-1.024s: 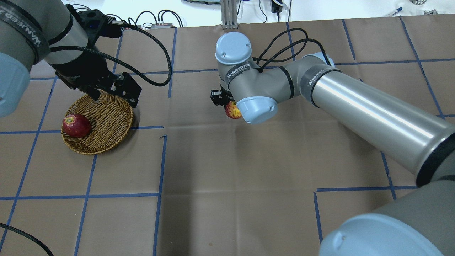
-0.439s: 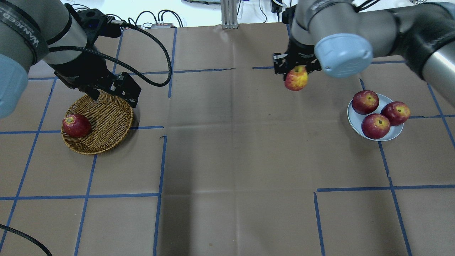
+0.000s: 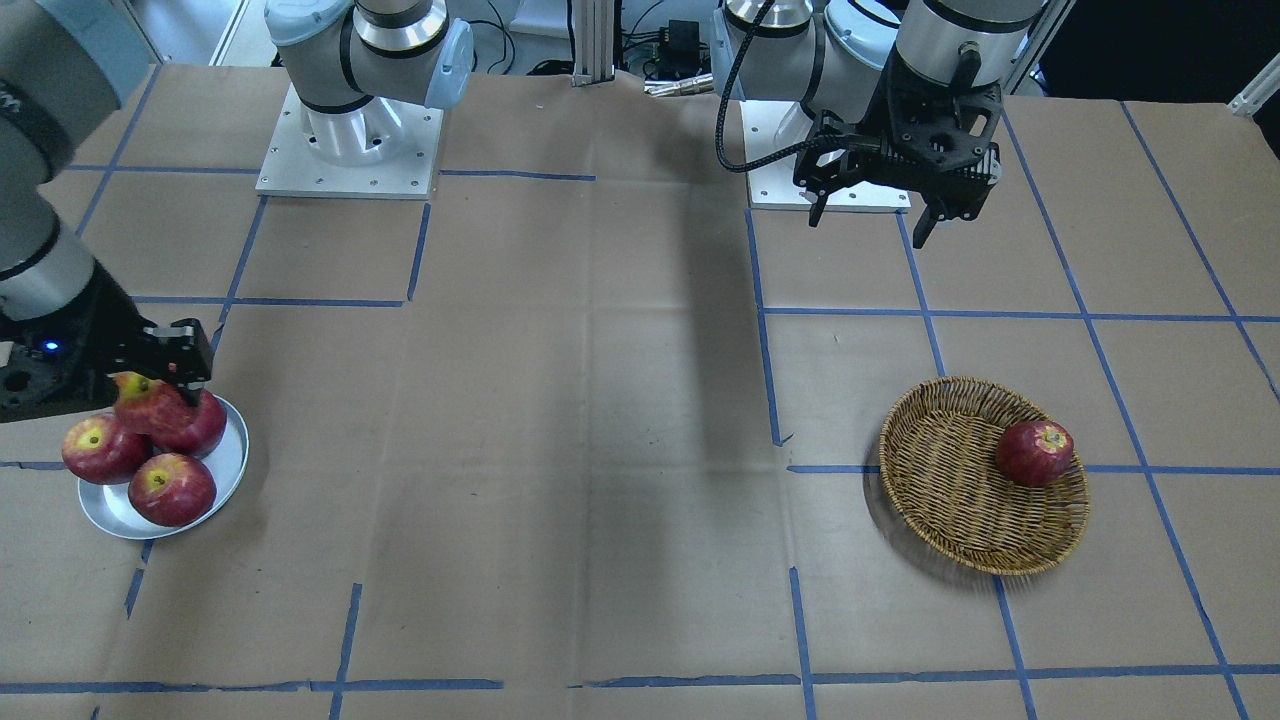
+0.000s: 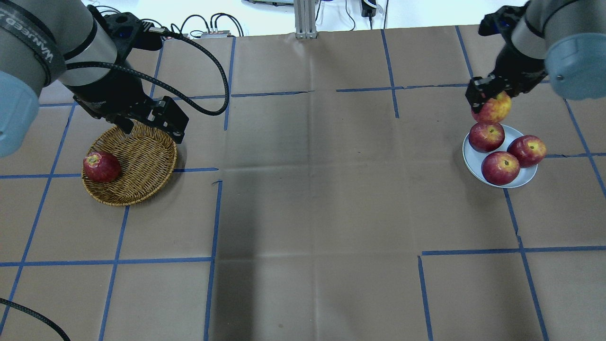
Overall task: Transfer apple from basket to plate
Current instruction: 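Carry the apple with the right gripper over the white plate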
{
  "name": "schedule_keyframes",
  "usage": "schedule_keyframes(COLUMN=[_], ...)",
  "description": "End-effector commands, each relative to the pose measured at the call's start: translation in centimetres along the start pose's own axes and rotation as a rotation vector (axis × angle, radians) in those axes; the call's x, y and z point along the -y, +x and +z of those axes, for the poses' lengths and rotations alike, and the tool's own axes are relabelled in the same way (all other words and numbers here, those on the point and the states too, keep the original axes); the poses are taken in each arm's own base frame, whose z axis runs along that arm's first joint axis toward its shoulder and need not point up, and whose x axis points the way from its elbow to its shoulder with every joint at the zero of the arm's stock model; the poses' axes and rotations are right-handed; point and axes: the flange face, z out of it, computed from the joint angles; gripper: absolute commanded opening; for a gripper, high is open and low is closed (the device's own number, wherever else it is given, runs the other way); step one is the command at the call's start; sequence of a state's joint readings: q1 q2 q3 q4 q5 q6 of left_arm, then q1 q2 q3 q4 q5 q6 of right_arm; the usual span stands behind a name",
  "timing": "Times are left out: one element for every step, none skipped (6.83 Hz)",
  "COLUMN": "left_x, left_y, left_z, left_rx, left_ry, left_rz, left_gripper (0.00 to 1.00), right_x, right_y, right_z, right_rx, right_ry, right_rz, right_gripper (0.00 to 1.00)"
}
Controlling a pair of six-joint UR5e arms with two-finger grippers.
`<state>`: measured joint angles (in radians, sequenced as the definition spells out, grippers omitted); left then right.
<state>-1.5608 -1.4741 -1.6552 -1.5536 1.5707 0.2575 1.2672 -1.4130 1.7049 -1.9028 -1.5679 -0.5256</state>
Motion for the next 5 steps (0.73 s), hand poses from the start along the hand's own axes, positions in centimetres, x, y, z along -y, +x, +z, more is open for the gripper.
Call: schedule_keyframes(left_x=[-0.1,-0.3,-0.4,-0.3,-0.3], left_y=[0.0,0.0,0.1,0.0,0.0], left_z=[-0.1,-0.2,-0.2,-0.2,-0.2], left_rx=[-0.004,0.003,0.003,0.004,0.004], left_ry=[0.002,0.004,0.004,0.003,0.003], left_rz=[-0.001,-0.001,-0.001,-0.001,-0.001], left_gripper=[0.99,0.99,0.99,0.99,0.99], right_x=[-3.6,-4.5,-4.8,-5.0,-4.7], right_y=[8.2,8.2,7.6,7.4,7.4], right_z=[2.6,4.9,6.3,7.2,8.5], right_rx=[0.008,0.014,0.021,0.014,0.032], right_ry=[0.034,0.029,0.063,0.080,0.073], right_rz=[-0.065,-0.058,-0.052,-0.052,-0.048], right_gripper=[0.38,0.38,0.38,0.39,0.39])
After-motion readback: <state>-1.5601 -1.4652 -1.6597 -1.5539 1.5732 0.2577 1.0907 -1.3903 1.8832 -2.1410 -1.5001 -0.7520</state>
